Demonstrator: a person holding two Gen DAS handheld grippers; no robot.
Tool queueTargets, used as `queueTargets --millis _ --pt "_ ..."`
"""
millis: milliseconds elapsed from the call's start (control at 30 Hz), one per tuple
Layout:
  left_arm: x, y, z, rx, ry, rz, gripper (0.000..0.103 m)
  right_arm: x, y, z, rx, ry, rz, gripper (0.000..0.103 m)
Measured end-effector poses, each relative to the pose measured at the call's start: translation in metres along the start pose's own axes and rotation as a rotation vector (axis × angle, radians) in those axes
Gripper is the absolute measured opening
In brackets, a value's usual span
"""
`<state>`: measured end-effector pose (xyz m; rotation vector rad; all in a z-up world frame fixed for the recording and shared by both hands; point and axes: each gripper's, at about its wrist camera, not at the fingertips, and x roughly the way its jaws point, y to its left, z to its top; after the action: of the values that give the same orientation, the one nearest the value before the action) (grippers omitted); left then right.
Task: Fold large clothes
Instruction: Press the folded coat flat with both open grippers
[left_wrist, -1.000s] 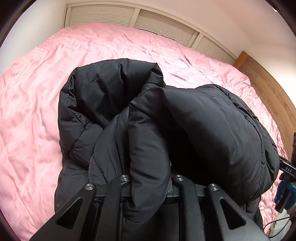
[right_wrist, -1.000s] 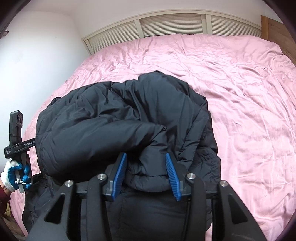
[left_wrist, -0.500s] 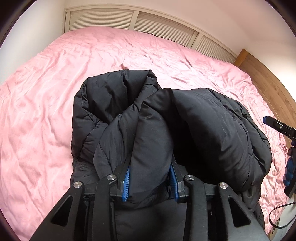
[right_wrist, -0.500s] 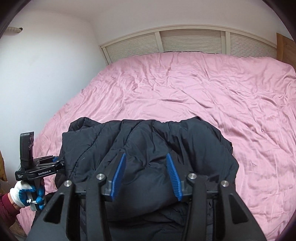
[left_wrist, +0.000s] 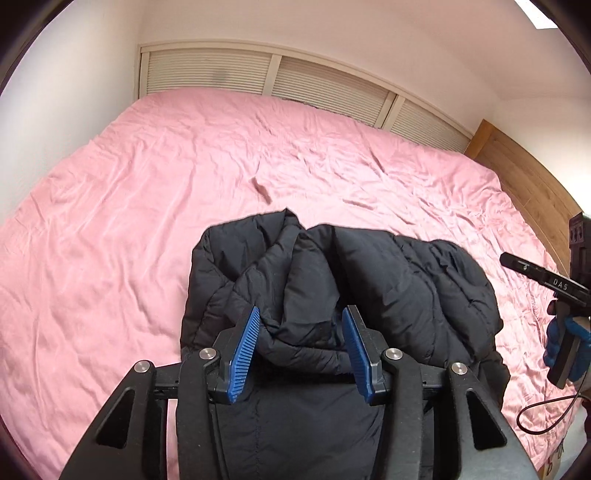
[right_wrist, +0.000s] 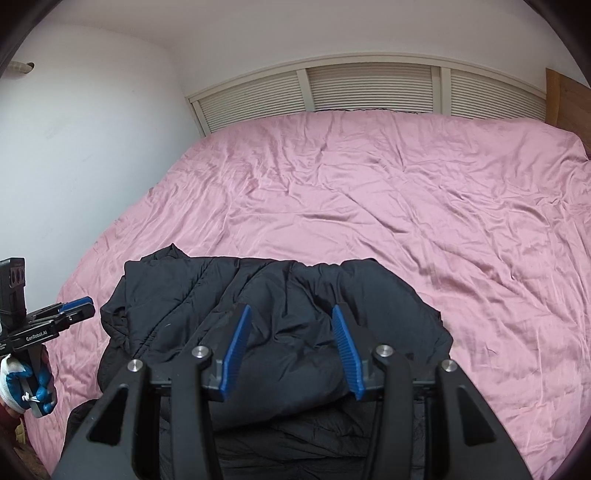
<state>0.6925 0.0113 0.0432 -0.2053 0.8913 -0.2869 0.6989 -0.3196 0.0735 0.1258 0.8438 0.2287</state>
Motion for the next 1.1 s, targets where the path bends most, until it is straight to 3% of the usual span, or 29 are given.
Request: queueTargets --millis 100,233,467,633,833,1100 --pt "0.0 -0.012 0.024 0.002 -0.036 -0.019 0.057 0.003 -0.006 0.011 0.007 -0.006 -0.014 0.048" --pt "0.02 -0.038 0.057 0.032 -0.054 -0.028 0.058 0.014 -0.01 0.027 0.014 -0.012 -0.028 0.051" --pt "0.077 -0.074 0.081 0.068 -0.007 -0.034 0.058 0.046 -0.007 0.032 0.011 0.031 -0.046 0.053" --pt "0.112 -0.084 0.058 0.089 0.064 -0.009 0.058 0.071 -0.009 0.01 0.021 0.1 -0.05 0.053" --pt "0.119 -0.077 0.01 0.132 0.135 0.014 0.058 0.083 -0.012 -0.038 0.007 0.197 -0.038 0.053" --pt "0.115 -0.065 -0.057 0.155 0.158 0.035 0.058 0.076 -0.016 -0.106 0.056 0.2 -0.03 0.053"
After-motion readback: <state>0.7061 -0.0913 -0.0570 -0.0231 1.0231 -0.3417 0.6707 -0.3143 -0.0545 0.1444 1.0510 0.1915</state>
